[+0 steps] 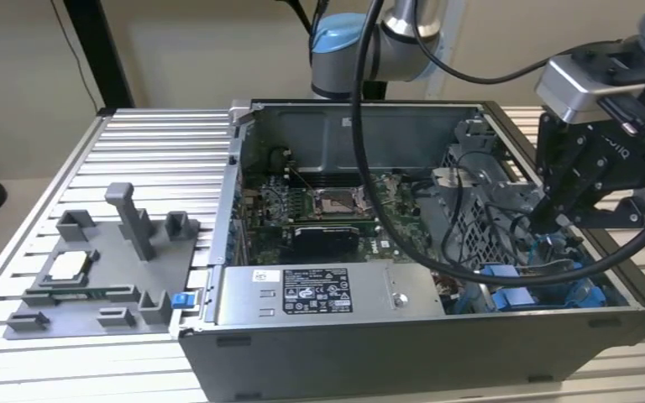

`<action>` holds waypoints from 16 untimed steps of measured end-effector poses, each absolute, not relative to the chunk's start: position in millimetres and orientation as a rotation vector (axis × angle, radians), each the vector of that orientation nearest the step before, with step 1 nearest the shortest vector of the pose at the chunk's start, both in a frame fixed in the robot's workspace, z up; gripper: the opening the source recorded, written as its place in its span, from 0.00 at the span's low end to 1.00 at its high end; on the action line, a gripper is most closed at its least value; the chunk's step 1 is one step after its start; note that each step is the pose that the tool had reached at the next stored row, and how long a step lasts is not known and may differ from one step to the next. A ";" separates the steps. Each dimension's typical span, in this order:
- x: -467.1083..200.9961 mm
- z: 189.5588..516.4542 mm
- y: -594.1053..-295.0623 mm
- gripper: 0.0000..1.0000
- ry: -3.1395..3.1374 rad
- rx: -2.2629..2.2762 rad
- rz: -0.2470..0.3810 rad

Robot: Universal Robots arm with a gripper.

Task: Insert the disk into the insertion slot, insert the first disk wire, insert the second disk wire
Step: 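Insert the first disk wire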

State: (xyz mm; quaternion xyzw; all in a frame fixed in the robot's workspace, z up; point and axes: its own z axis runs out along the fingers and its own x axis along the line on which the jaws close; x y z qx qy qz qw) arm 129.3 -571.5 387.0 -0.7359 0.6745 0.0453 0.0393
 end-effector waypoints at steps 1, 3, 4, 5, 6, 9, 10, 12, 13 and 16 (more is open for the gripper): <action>130.1 386.9 -572.0 0.00 2.068 -2.256 0.140; 130.8 386.9 -572.4 0.00 2.068 -2.256 0.140; 130.8 386.8 -572.4 0.00 2.068 -2.256 0.140; 130.8 386.8 -572.4 0.00 2.068 -2.256 0.140; 130.8 386.8 -572.4 0.00 2.068 -2.256 0.140; 130.9 386.8 -572.5 0.00 2.068 -2.256 0.140; 130.9 386.8 -572.5 0.00 2.068 -2.256 0.140; 130.9 386.8 -572.5 0.00 2.068 -2.256 0.140; 131.0 386.7 -572.5 0.00 2.069 -2.257 0.138; 131.1 386.2 -572.5 0.00 2.080 -2.269 0.121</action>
